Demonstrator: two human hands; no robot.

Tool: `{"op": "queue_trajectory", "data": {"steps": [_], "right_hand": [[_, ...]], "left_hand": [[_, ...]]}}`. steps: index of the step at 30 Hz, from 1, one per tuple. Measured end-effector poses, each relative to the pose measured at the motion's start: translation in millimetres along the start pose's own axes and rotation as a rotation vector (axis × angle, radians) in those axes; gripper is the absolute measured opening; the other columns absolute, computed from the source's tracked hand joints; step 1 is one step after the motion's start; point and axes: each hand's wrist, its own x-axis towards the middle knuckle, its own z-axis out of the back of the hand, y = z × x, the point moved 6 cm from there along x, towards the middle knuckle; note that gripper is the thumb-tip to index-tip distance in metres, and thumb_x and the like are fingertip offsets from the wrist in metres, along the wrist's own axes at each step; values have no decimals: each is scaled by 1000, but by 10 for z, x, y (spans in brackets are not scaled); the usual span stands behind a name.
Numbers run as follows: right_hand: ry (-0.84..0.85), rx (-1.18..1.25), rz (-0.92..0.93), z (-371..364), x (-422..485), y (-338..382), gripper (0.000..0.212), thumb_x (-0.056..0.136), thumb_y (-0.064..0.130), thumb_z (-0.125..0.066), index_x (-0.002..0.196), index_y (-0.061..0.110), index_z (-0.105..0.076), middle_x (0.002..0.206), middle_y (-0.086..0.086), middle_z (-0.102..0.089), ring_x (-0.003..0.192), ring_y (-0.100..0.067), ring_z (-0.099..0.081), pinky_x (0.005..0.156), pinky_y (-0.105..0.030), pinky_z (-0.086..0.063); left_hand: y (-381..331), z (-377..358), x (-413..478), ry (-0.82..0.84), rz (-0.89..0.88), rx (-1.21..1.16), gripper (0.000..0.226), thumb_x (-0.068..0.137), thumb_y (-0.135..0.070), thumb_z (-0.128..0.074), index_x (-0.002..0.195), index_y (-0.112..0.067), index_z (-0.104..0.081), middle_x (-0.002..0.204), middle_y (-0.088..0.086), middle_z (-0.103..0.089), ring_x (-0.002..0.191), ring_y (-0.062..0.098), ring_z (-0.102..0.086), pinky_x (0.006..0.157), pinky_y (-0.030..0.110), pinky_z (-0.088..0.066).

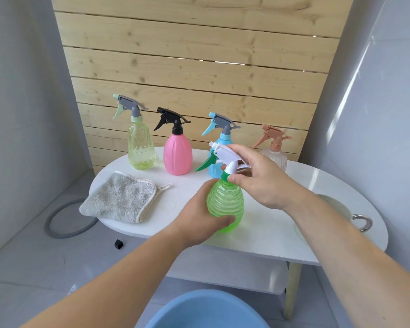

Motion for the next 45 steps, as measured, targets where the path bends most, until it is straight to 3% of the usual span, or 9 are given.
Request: {"op": "queue_trajectory", "data": {"steps": [7,11,14,19,26,32,36,41,45], "right_hand": [[-89,-150,45,-59,-26,4,61,87,27,-73,139,35,-43,128,7,-51,113,-9,-53,100,-33,-46],[-53,-66,-6,-50,-30,-51,69,91,19,-66,150,35,-34,141,12,-47,122,-10,-50,103,-26,-42],[-39,-62,-9,-23,-11,-60,70,88,18,-70,147,37,-38,138,11,-54,121,-9,-54,106,-36,-45],[-111,-203,4,-27,-29,29,67,86,38,-72,146,33,-41,134,7,-49,119,-11,-49,101,-30,-44],[-4,-45,12,-10,-13,-1,62,90,9,-63,146,26,-44,136,14,-57,125,-4,-53,109,-36,-43],[-83,-135,-11,-22,9,-28,58,87,35,-71,140,32,-46,124,7,-55,110,-10,-56,94,-31,-48],[-50,-37,9,-35,7,-2,56,90,21,-62,144,24,-45,133,5,-49,120,-11,-54,101,-34,-47],[-11,18,37,-28,-7,30,50,91,5,-62,132,32,-53,120,17,-64,113,-1,-58,100,-26,-43],[-54,-85,27,-52,9,-12,47,88,26,-68,132,33,-51,121,4,-59,112,-8,-56,96,-33,-48]], "left_hand": [[40,-5,1,-52,-17,17,76,71,-27,-88,136,-40,-51,121,-16,-69,110,3,-66,97,34,-56],[47,-8,13,-64,-26,10,71,75,-21,-89,126,-51,-50,119,-19,-69,108,-1,-66,94,27,-55],[46,-9,17,-75,-32,23,69,76,-20,-90,121,-53,-50,117,-20,-69,106,-5,-65,90,19,-52],[43,-28,11,-62,-36,26,76,76,-21,-90,135,-46,-49,121,-21,-68,109,-5,-64,91,17,-52],[41,-20,14,-73,-34,53,68,76,-18,-89,122,-49,-49,115,-20,-68,100,-10,-63,79,6,-48],[30,-33,7,-72,-35,50,74,76,-22,-89,128,-52,-46,119,-22,-67,105,-9,-63,89,16,-52],[42,-32,9,-69,-31,47,72,76,-23,-89,129,-49,-48,118,-21,-68,105,-6,-64,90,22,-54],[27,-32,7,-78,-28,59,68,76,-23,-89,119,-55,-47,115,-23,-67,102,-10,-62,82,10,-49],[11,-39,-9,-76,-32,58,71,77,-22,-89,120,-57,-44,116,-24,-67,103,-11,-62,83,7,-48]]}}
